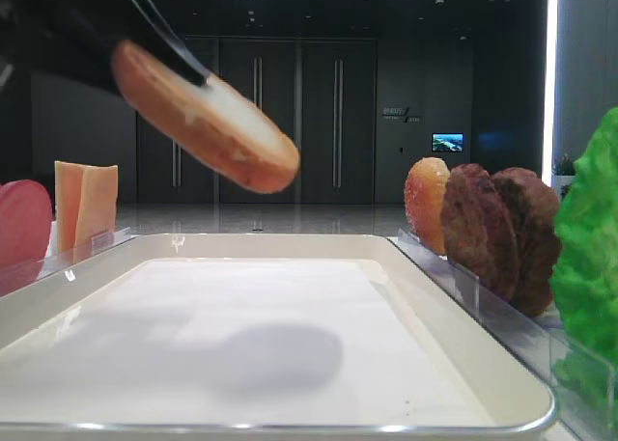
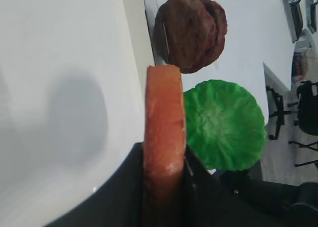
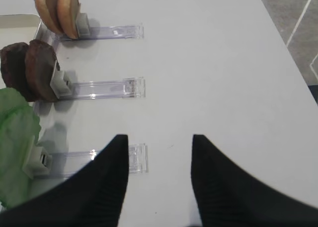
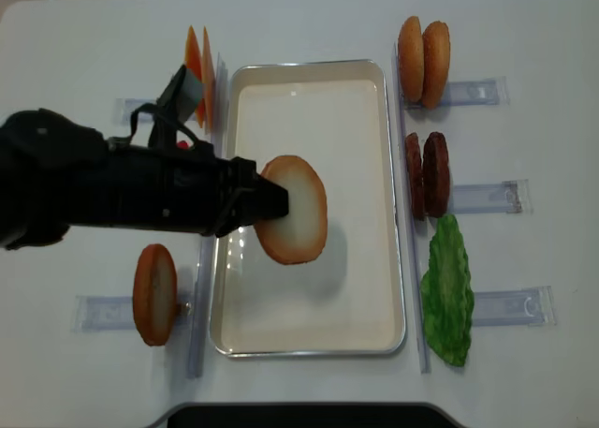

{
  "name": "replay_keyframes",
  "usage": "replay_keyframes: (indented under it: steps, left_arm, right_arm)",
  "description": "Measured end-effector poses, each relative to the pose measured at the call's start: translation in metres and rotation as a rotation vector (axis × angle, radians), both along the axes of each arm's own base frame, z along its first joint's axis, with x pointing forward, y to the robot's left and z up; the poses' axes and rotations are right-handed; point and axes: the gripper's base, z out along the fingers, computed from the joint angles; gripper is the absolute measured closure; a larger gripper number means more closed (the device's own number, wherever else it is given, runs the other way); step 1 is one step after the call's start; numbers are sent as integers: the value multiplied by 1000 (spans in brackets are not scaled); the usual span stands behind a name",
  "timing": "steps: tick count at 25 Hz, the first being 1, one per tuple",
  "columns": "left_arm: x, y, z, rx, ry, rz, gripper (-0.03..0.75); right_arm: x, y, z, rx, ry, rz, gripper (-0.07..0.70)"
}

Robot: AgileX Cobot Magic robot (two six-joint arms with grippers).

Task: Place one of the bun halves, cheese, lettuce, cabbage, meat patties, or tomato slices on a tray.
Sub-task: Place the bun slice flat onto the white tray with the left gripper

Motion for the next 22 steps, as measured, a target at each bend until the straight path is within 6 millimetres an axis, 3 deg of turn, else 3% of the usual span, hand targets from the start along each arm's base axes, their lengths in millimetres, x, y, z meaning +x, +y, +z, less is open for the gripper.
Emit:
replay_keyframes:
  steps: [7,22]
  left_arm:
    - [16,-9,-35,-15,58,-11,596]
    - [26,-14,-64,-3,55,-30,596]
  right_arm:
    - [0,0,0,0,0,0,342]
    - [0,0,0,0,0,0,342]
